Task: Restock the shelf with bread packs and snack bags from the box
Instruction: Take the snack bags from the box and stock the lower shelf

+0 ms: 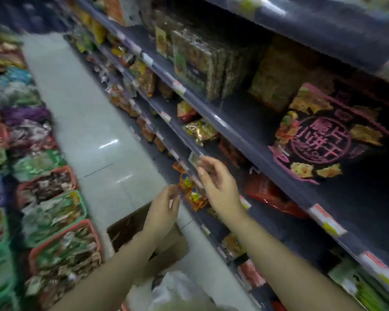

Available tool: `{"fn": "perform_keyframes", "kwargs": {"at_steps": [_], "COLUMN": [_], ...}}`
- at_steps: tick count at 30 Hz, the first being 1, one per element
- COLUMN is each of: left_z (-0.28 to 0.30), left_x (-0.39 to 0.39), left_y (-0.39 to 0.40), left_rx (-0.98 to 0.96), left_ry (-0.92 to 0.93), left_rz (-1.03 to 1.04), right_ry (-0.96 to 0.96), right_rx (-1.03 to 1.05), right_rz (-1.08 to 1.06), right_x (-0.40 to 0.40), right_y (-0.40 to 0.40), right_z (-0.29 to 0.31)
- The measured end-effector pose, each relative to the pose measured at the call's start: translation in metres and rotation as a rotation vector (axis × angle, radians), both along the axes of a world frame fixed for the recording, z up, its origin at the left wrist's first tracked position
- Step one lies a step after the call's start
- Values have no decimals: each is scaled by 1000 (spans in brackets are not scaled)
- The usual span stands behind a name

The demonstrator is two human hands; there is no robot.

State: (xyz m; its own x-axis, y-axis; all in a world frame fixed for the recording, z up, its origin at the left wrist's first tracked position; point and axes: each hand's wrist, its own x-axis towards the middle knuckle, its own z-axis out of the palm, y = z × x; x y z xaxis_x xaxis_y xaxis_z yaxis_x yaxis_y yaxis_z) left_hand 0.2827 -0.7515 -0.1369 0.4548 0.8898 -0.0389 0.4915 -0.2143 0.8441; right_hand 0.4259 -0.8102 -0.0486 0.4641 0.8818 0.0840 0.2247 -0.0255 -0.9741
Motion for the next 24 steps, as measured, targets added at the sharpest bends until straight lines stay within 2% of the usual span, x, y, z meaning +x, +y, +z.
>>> {"fn": "perform_keyframes", "kwargs": {"at_steps": [7,15,21,24], "left_z": [-64,-151,-235,-284], "left_x": [-108,-184,-205,-209], "left_y": [15,16,29,39], "left_rx": [-170,-329,-431,-466], "left_ry": [136,281,315,313], "left_rz": [256,327,360,389], "right_ry": [162,134,93,-5], "right_rx": [-120,-283,-434,-484], "right_rz": [249,404,484,552], "right_x": [-85,-150,-160,-161], "right_y": [71,120,147,164], "right_z": [-60,-163,-262,-320]}}
